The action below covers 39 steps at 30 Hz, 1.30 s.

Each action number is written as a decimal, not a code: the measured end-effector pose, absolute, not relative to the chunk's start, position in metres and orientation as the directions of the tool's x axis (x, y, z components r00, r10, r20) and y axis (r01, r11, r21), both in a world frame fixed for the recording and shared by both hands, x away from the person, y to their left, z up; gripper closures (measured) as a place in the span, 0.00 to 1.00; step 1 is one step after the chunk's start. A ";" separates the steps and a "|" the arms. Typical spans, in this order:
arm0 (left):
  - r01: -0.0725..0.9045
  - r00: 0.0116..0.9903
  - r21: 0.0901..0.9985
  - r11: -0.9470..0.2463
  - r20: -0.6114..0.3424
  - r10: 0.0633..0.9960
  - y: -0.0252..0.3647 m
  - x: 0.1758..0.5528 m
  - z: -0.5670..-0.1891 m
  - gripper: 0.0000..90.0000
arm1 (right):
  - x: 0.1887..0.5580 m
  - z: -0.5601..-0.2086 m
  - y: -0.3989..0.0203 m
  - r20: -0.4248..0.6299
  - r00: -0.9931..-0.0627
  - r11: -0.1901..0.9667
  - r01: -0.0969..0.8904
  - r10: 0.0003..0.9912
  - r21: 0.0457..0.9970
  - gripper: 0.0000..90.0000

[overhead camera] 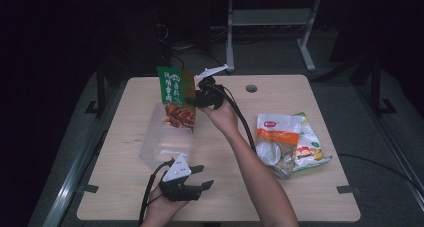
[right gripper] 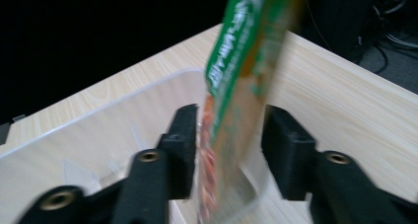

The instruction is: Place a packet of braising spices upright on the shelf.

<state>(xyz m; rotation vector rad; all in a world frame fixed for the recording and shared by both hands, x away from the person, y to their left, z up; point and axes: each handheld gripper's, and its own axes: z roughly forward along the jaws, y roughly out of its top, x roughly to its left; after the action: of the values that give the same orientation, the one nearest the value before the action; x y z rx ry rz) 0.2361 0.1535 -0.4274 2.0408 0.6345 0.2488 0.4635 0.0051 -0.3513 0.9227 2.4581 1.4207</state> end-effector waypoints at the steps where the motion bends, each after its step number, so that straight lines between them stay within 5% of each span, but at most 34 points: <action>1: 0.341 0.842 0.846 -0.410 -0.080 0.534 0.153 0.236 -0.428 0.45 | 0.463 -0.350 0.001 0.173 -0.791 0.357 0.445 0.587 0.821 0.56; 14: 0.336 0.840 0.842 -0.423 -0.064 0.539 0.147 0.239 -0.430 0.39 | 0.439 -0.349 -0.055 0.176 -0.778 0.406 0.490 0.603 0.772 0.42; 39: 0.328 0.840 0.837 -0.438 -0.046 0.541 0.144 0.240 -0.433 0.36 | 0.381 -0.368 -0.178 0.213 -0.672 0.381 0.619 0.709 0.687 0.34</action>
<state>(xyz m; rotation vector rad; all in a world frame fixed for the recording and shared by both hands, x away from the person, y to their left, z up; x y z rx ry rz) 0.2405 0.1443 -0.4329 2.0656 0.6357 0.2825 0.3810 -0.1776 -0.3679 1.2138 2.5120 1.1697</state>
